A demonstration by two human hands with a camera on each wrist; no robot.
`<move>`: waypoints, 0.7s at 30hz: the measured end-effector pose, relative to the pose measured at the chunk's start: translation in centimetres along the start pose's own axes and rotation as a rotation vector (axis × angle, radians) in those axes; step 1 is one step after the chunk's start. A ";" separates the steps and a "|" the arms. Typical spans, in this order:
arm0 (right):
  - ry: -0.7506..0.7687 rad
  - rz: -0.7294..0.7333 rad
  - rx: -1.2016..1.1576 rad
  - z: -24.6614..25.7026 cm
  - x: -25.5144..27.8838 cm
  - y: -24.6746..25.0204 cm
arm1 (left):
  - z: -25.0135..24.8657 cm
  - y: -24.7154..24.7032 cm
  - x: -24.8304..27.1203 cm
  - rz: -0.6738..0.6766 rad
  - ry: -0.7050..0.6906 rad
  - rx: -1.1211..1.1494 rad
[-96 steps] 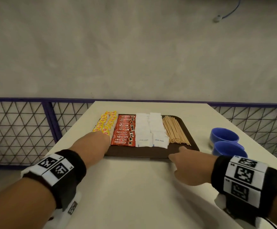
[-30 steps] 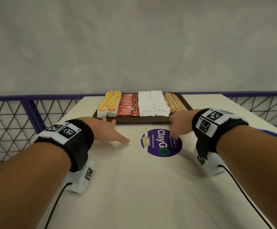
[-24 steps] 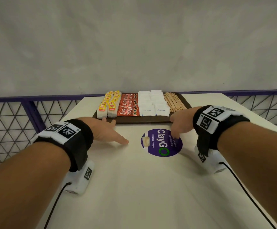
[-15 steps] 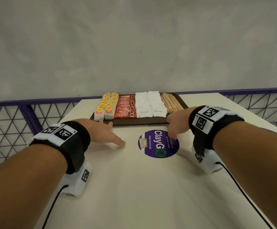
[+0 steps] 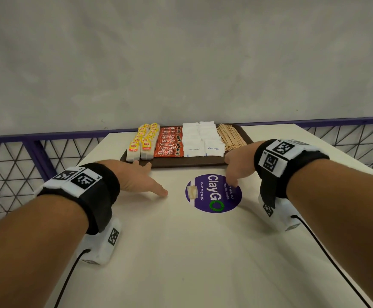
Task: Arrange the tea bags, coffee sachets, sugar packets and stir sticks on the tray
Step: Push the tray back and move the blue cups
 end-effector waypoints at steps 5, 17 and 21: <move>-0.012 0.002 -0.005 0.0 -0.2 0.1 | 0.0 0.2 0.2 0.002 -0.003 0.017; -0.024 0.007 -0.064 -0.1 -0.6 -0.1 | 0.0 0.4 0.2 -0.001 -0.024 0.011; -0.040 0.045 -0.237 -1.3 0.6 0.5 | 0.8 -0.1 1.0 -0.072 -0.051 0.031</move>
Point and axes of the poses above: each hand's wrist, its own x-axis away from the middle knuckle, its own y-axis out of the back of the hand, z = x × y, the point moved 1 cm from there along -x, towards the middle knuckle, and after that the axes turned 10 degrees about -y, right-handed, at the moved point
